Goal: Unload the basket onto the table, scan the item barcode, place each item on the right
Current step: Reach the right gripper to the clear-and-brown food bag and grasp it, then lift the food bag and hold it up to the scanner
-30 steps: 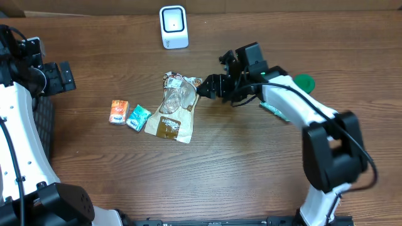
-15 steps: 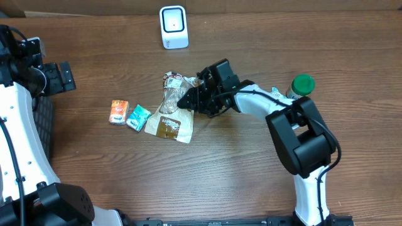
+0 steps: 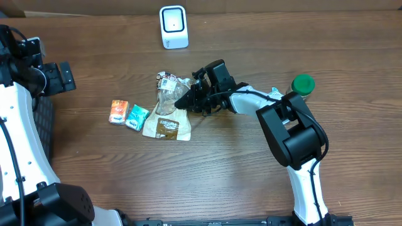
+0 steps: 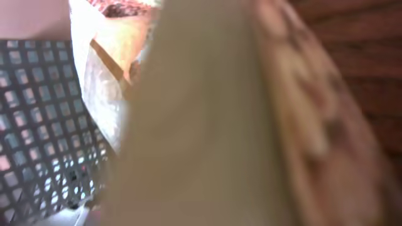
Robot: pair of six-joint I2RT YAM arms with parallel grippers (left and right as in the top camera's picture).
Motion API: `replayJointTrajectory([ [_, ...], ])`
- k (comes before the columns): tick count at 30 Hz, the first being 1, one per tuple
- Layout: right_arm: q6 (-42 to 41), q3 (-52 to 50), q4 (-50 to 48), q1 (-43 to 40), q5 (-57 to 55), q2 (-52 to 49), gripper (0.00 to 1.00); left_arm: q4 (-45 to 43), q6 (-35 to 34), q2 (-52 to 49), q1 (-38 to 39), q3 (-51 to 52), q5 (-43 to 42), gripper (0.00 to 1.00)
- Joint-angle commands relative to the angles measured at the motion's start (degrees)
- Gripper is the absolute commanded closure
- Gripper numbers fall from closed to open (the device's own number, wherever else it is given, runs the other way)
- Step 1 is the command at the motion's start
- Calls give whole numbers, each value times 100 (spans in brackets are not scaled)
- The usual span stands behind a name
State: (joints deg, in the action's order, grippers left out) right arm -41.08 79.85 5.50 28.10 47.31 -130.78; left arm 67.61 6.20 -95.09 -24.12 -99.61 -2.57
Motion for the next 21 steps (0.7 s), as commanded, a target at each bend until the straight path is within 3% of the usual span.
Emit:
replayJointTrajectory([
  [1, 463, -177, 409, -302, 76, -155, 96, -17, 70, -7, -24, 15, 2, 0],
  [7, 1792, -173, 1593, -739, 293, 1145, 96, -17, 68, -7, -24, 15, 2, 1],
  [10, 2507, -173, 2422, -898, 177, 2404, 96, -17, 68, -7, -24, 15, 4, 0],
  [15, 2507, -173, 3073, -986, 120, 3591, 96, -17, 70, -7, -24, 15, 2, 0],
  [21, 2507, -173, 3368, -984, 190, 3779, 96, -17, 68, -7, -24, 15, 2, 0],
])
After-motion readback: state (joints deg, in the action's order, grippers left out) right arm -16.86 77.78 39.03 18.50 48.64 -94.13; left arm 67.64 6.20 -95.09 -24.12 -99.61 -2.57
